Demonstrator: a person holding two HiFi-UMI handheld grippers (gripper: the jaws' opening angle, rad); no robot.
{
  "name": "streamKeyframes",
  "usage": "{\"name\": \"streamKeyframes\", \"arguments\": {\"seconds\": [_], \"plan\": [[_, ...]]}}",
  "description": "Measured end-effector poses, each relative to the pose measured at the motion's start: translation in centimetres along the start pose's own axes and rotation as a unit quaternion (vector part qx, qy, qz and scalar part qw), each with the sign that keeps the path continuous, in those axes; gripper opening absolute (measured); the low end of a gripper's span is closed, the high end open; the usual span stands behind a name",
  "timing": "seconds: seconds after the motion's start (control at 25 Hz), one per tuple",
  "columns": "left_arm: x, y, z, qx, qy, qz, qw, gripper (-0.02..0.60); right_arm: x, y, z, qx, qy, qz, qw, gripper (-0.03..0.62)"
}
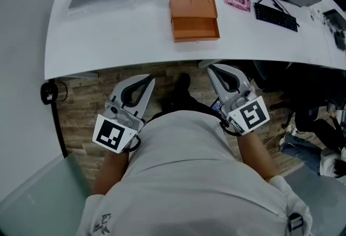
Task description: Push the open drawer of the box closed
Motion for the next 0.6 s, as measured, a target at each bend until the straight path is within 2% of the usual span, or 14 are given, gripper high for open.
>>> {"name": "streamKeyframes", "arguments": {"seconds": [0.28, 0.6], "plan": [[2.7, -0.1, -4.7, 0.013, 0.002, 0.015, 0.9998, -0.001, -4.5, 0.6, -2.4, 0.014, -0.004, -0.013, 1.000, 0.003], [6.4, -2.0, -13.1, 0.006, 0.020, 0.022, 0.9995, -0.001, -11.9, 1.2, -5.0, 0.026, 0.006, -0.033, 0.999, 0.003]]}}
Point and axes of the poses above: the fingertips, and each gripper's own axes: z backward along the fingers, x to its left, y out of its underside, the point moved 6 cm from there along z, backward along the fingers, and after that the axes turned 9 degrees about x, right-handed, at the moved point
